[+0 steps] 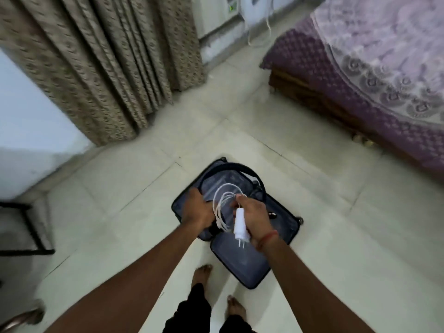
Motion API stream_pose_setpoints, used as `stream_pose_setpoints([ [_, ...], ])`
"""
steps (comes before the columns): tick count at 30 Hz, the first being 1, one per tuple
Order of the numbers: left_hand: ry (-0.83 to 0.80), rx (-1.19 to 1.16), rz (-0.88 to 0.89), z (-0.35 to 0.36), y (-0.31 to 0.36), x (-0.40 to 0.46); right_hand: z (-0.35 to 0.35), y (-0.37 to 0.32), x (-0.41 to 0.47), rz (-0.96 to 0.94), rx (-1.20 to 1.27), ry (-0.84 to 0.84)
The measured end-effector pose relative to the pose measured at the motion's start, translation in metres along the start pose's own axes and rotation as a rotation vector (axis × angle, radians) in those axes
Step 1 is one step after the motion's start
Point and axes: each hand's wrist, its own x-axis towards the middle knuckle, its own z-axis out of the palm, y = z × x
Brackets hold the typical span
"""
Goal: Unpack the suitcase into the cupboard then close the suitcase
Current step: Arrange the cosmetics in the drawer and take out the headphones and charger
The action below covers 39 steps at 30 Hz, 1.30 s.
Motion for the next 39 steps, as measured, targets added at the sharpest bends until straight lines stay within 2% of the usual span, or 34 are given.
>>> stream_pose_setpoints([
  [2,0.078,-0.021,-0.078,-0.026,-0.001,-0.017,0.024,-0.013,-0.018,-0.094,-0.166,0.008],
  [7,0.287,-0.141,-0.170,-0.089,-0.012,-0.052,0.094,-0.035,-0.065,-0.263,-0.407,-0.060],
  [12,0.403,-0.177,-0.177,-0.168,-0.055,-0.079,0.170,-0.044,-0.102,-0.353,-0.369,-0.322],
  [18,0.676,-0.276,-0.366,-0.286,-0.149,-0.115,0.262,-0.038,-0.144,-0.438,-0.484,-0.557],
  [20,0.747,-0.257,-0.410,-0.328,-0.186,-0.131,0.300,-0.037,-0.160,-0.388,-0.486,-0.679],
  [23,0.806,-0.169,-0.475,-0.388,-0.238,-0.157,0.354,-0.027,-0.176,-0.151,-0.449,-0.882],
  [26,0.847,-0.182,-0.522,-0.445,-0.295,-0.181,0.418,-0.014,-0.192,-0.204,-0.589,-1.032],
  [31,0.883,-0.180,-0.558,-0.525,-0.374,-0.208,0.523,0.014,-0.228,-0.474,-0.702,-1.061],
  [34,0.910,-0.208,-0.578,-0.573,-0.408,-0.205,0.581,0.026,-0.243,-0.445,-0.660,-1.092],
  [37,0.929,-0.242,-0.596,-0.612,-0.432,-0.187,0.632,0.030,-0.249,-0.420,-0.591,-1.047],
  [39,0.937,-0.277,-0.604,-0.635,-0.447,-0.168,0.667,0.032,-0.243,-0.341,-0.535,-1.049],
])
